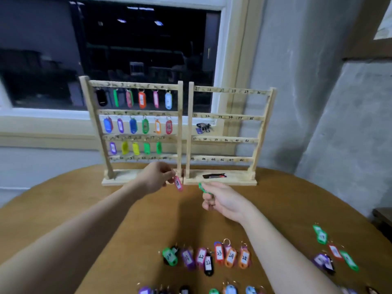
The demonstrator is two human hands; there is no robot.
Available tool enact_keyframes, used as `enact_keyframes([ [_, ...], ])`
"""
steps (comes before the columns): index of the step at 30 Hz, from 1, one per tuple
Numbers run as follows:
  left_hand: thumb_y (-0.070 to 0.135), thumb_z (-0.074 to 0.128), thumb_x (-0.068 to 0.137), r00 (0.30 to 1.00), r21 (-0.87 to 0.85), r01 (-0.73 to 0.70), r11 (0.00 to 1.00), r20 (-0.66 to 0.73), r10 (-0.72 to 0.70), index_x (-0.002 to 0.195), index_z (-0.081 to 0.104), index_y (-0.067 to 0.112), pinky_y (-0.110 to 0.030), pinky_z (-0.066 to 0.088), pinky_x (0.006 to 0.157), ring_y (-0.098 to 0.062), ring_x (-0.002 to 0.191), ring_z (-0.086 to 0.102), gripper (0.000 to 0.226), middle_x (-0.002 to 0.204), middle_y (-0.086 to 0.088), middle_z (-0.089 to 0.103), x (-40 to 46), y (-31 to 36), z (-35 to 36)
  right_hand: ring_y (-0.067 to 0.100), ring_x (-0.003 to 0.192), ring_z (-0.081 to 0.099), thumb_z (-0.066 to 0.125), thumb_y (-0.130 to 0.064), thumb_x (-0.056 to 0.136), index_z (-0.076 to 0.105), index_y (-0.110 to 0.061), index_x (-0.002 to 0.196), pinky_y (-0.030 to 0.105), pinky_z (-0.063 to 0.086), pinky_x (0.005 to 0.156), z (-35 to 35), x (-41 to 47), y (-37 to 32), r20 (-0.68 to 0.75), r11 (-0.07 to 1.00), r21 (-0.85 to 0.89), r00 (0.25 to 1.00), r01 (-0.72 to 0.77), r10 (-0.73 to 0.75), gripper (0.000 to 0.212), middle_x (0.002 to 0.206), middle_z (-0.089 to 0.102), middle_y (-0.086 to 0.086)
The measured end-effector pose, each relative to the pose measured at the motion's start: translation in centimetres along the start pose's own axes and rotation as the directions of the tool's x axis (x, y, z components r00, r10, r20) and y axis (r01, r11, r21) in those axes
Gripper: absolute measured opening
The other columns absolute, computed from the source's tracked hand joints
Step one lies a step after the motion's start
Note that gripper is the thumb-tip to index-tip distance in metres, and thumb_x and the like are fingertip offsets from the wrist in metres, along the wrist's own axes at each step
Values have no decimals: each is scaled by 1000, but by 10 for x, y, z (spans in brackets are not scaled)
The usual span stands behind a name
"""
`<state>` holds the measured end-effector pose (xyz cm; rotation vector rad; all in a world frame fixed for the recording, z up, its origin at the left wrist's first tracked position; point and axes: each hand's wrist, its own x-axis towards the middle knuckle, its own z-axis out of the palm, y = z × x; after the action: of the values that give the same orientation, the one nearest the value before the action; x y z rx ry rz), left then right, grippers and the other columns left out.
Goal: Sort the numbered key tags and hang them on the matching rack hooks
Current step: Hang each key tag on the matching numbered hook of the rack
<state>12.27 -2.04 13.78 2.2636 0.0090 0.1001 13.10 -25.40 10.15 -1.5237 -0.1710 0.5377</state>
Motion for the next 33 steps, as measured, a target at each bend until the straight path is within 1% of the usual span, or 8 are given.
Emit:
enact_keyframes([
  [3,19,61,100,995,10,41,999,-90,-40,87,70,10,-24,45,56,-13,64,59,18,84,-6,74,-8,-21,-45,14,50,47,57,-27,104,52,-14,98,23,39,54,42,21,-13,4,997,-70,999,36,-36,15,60,38,-4],
  [6,21,61,100,992,-2,42,999,-115,-42,89,69,13,-21,44,56,-12,66,59,16,84,-4,73,-8,-29,-67,15,51,47,56,-29,104,55,-13,101,25,41,55,64,34,-28,13,999,-13,999,52,-52,16,59,40,-2],
  [14,22,60,101,993,8,10,1000,-121,-9,91,68,15,-17,44,54,-11,67,60,14,84,1,72,19,-19,-88,11,55,57,57,-18,103,58,-10,95,24,47,57,94,75,-70,-11,987,96,991,131,-131,12,72,63,1],
  [19,22,62,99,992,78,-21,997,-123,31,89,69,14,-25,48,60,-13,67,62,15,83,0,72,50,-4,-84,12,64,62,58,-10,102,60,-8,100,23,48,58,83,99,-84,-32,981,135,990,139,-136,3,78,72,2],
  [22,21,61,99,992,135,-33,990,-117,49,85,68,17,-23,47,57,-12,65,61,16,81,2,71,67,6,-81,13,67,64,58,-9,102,62,-4,104,26,47,63,75,114,-88,-77,985,79,986,156,-150,7,87,75,6],
  [26,15,59,99,982,156,-39,987,-175,67,76,67,17,-26,47,51,-12,57,57,24,66,5,64,92,13,-80,15,69,65,57,-11,102,63,-5,105,28,46,65,68,135,-90,-123,983,-31,975,182,-184,9,84,74,4],
  [28,15,60,99,981,138,-42,990,-182,67,70,63,19,-30,53,55,-15,57,63,30,68,3,66,103,10,-79,15,69,66,56,-13,102,65,-6,108,27,45,63,68,140,-90,-132,975,-80,967,207,-216,12,84,74,4],
  [33,17,61,100,977,47,-55,997,-203,64,74,67,17,-23,47,45,-10,45,63,27,69,2,71,115,2,-74,13,65,66,54,-14,104,66,-9,110,22,46,57,67,148,-86,-189,951,-154,937,267,-293,15,81,73,1],
])
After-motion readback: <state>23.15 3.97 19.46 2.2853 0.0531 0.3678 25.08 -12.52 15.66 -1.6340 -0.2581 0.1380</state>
